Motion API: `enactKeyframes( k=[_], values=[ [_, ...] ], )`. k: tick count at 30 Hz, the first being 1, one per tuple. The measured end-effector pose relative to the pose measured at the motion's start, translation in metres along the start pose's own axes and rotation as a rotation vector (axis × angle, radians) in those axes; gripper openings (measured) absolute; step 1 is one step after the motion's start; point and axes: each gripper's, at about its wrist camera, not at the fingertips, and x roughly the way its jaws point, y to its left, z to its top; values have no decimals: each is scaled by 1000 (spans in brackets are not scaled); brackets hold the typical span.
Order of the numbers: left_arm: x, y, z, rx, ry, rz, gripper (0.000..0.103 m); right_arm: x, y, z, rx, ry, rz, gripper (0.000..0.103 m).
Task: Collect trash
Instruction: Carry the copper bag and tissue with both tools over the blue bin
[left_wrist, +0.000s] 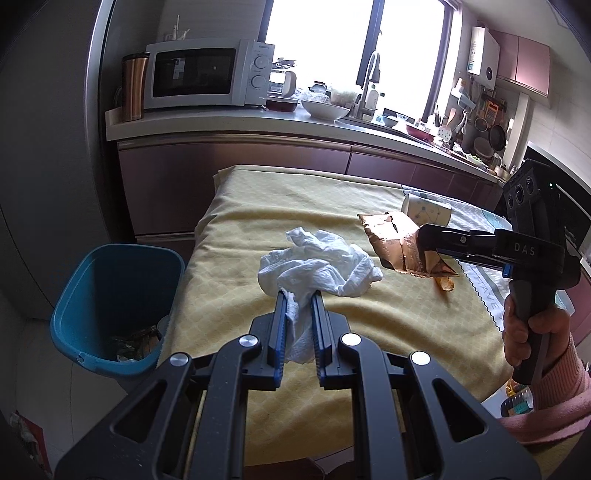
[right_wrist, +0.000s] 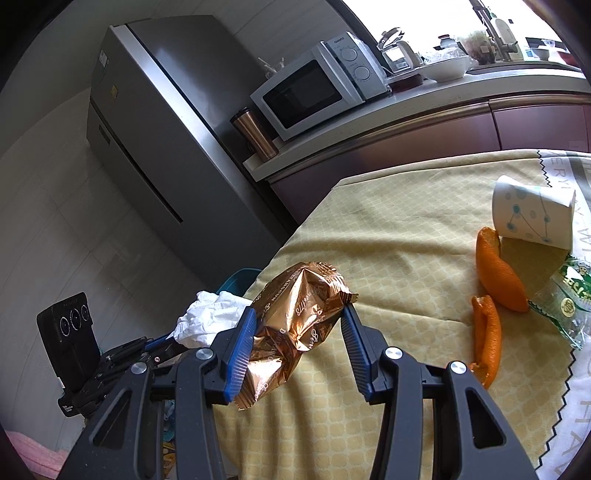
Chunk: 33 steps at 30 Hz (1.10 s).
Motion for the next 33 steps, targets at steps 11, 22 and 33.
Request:
enactKeyframes(
  k=[11,22,33],
  values=[
    [-5,19,-2,-26,-7,39,13,22,15,7,-35,26,29,45],
    [-12,43,0,-60,-24,93,13,48,30,15,-62,66,58,45],
    [-20,72,-3,-106,-37,151,13,73,55,21,-115,107,86,45]
  ],
)
